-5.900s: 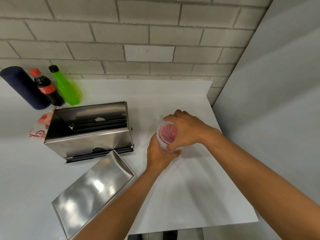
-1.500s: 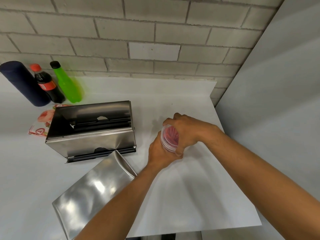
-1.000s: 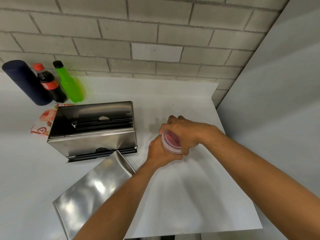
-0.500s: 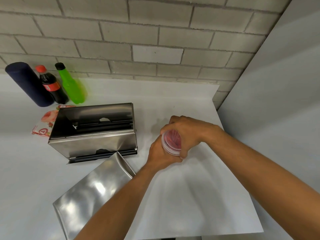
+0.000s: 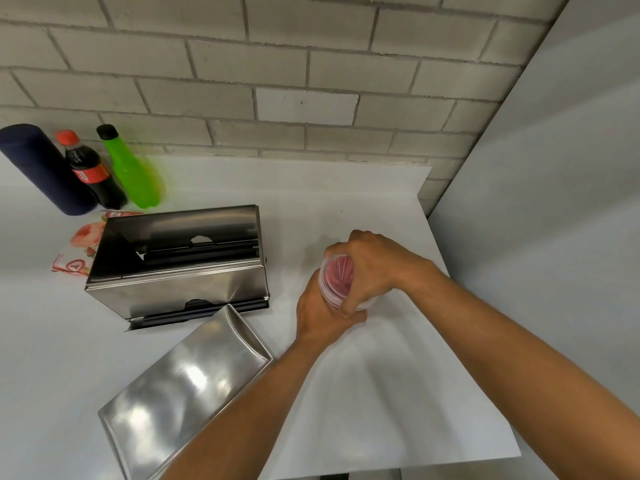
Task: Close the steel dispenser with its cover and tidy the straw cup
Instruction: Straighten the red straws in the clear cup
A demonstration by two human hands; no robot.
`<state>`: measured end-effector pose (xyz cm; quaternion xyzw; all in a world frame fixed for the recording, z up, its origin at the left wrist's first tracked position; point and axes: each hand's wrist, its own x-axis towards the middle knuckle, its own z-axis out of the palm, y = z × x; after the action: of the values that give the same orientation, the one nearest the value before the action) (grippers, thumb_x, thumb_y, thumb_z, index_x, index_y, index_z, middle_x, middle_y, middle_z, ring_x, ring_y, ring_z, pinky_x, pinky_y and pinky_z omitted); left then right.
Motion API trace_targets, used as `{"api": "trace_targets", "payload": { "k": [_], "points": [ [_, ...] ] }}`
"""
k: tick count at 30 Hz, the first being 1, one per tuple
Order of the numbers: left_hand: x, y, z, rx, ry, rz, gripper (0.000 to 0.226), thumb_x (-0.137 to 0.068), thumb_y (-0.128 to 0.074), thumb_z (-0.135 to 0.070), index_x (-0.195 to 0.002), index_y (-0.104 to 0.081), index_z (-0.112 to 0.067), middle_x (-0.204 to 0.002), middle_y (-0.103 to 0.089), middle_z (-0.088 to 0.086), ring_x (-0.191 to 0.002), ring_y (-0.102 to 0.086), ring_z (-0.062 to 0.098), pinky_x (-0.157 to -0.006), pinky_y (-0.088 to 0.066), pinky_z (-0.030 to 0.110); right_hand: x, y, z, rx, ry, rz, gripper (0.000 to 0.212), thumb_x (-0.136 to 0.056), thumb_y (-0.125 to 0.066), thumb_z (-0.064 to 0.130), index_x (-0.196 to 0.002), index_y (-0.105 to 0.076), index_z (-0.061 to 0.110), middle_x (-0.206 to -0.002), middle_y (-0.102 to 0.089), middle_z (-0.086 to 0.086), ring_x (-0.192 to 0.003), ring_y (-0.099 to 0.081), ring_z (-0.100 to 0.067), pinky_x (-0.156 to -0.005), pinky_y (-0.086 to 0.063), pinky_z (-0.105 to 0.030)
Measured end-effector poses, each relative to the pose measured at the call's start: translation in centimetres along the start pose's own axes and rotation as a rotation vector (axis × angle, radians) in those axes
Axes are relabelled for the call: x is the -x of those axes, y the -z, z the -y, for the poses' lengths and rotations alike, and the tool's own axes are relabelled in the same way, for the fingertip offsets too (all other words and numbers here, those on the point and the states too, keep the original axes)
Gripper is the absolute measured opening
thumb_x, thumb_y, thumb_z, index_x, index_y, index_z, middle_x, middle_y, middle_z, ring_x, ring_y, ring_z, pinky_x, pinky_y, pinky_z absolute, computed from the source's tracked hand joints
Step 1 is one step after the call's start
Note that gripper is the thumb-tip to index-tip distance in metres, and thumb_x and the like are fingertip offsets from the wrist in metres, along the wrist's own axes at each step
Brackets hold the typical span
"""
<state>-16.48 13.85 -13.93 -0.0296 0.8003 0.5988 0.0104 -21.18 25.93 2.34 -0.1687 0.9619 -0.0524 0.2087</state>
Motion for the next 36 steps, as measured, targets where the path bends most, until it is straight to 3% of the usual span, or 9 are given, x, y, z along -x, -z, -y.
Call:
{"api": "trace_targets", "payload": {
  "k": [6, 9, 12, 15, 17, 20, 26, 30, 36],
  "points": [
    [0.3, -0.6, 0.0, -0.005, 0.036, -0.063, 0.097, -0.036, -0.098, -0.043, -0.123, -0.055, -0.046, -0.108, -0.070, -0.022, -0.095, -0.068, -0.005, -0.078, -0.061, 0.020, 0.0, -1.6, 0.4, -0.064, -0.138, -0.122, 0.106, -0.037, -0.081, 0.070, -0.135, -0.054, 0.040, -0.104, -0.047, 0.004, -0.090, -0.053, -0.019, -0.066, -0.045, -0.028],
    [0.3, -0.7, -0.3, -0.020, 0.027, -0.061, 0.093, -0.040, -0.096, -0.042, -0.122, -0.054, -0.046, -0.107, -0.068, -0.024, -0.095, -0.067, -0.007, -0.075, -0.055, 0.011, 0.1, -1.6, 1.0, -0.082, -0.218, -0.108, 0.113, -0.039, -0.079, 0.077, -0.139, -0.051, 0.034, -0.118, -0.051, -0.002, -0.094, -0.051, -0.022, -0.073, -0.046, -0.031],
    [0.1, -0.3, -0.6, -0.041, -0.002, -0.042, 0.095, -0.039, -0.097, -0.047, -0.124, -0.055, -0.045, -0.109, -0.068, -0.025, -0.096, -0.066, -0.009, -0.073, -0.048, 0.003, 0.2, -0.7, 1.0, -0.035, -0.227, 0.056, 0.140, -0.035, -0.088, 0.073, -0.155, -0.029, 0.033, -0.143, -0.041, -0.008, -0.126, -0.048, -0.029, -0.089, -0.052, -0.039],
    [-0.1, 0.0, -0.6, -0.026, -0.039, -0.039, 0.106, -0.041, -0.099, -0.057, -0.136, -0.055, -0.039, -0.121, -0.067, -0.019, -0.106, -0.065, -0.002, -0.087, -0.053, 0.012, 0.4, 0.5, 0.5, 0.014, -0.128, 0.173, 0.152, -0.038, -0.101, 0.045, -0.160, -0.011, 0.040, -0.152, -0.028, -0.007, -0.142, -0.031, -0.030, -0.101, -0.050, -0.044],
    [-0.1, 0.1, -0.5, -0.012, -0.039, -0.040, 0.112, -0.038, -0.100, -0.054, -0.138, -0.054, -0.037, -0.123, -0.066, -0.017, -0.110, -0.065, 0.003, -0.091, -0.057, 0.022, 0.5, 0.8, 0.2, 0.003, -0.084, 0.159, 0.142, -0.042, -0.101, 0.039, -0.159, -0.020, 0.042, -0.141, -0.038, -0.002, -0.133, -0.041, -0.026, -0.096, -0.053, -0.040],
    [0.0, 0.1, -0.4, -0.017, -0.034, -0.047, 0.110, -0.038, -0.102, -0.050, -0.136, -0.054, -0.036, -0.122, -0.067, -0.016, -0.110, -0.067, 0.007, -0.091, -0.060, 0.027, 0.6, 1.0, -0.1, -0.002, -0.073, 0.104, 0.132, -0.040, -0.099, 0.046, -0.154, -0.032, 0.040, -0.129, -0.044, 0.002, -0.121, -0.050, -0.023, -0.089, -0.056, -0.037],
    [0.1, -0.2, -0.5, 0.001, -0.004, -0.033, 0.104, -0.041, -0.105, -0.046, -0.132, -0.056, -0.036, -0.121, -0.067, -0.014, -0.107, -0.067, 0.007, -0.081, -0.051, 0.002, 0.6, 0.8, 0.5, 0.051, -0.068, 0.023, 0.121, -0.035, -0.090, 0.062, -0.145, -0.046, 0.036, -0.115, -0.045, 0.006, -0.099, -0.052, -0.018, -0.069, -0.049, -0.031],
    [0.1, -0.2, -0.3, -0.004, 0.015, -0.032, 0.108, -0.039, -0.103, -0.048, -0.136, -0.057, -0.031, -0.121, -0.068, -0.013, -0.106, -0.069, 0.008, -0.085, -0.057, 0.013, 0.5, 1.0, 0.7, 0.063, -0.070, 0.020, 0.117, -0.034, -0.087, 0.066, -0.140, -0.052, 0.032, -0.125, -0.056, 0.002, -0.094, -0.050, -0.016, -0.069, -0.049, -0.031],
    [0.2, -0.3, -0.5, -0.014, 0.050, -0.027, 0.110, -0.042, -0.104, -0.048, -0.139, -0.056, -0.029, -0.124, -0.068, -0.010, -0.109, -0.069, 0.011, -0.091, -0.062, 0.025, 0.5, 1.2, 0.9, 0.086, -0.080, 0.020, 0.112, -0.033, -0.085, 0.070, -0.133, -0.057, 0.030, -0.121, -0.060, 0.003, -0.098, -0.060, -0.019, -0.075, -0.057, -0.034]
  ]
}}
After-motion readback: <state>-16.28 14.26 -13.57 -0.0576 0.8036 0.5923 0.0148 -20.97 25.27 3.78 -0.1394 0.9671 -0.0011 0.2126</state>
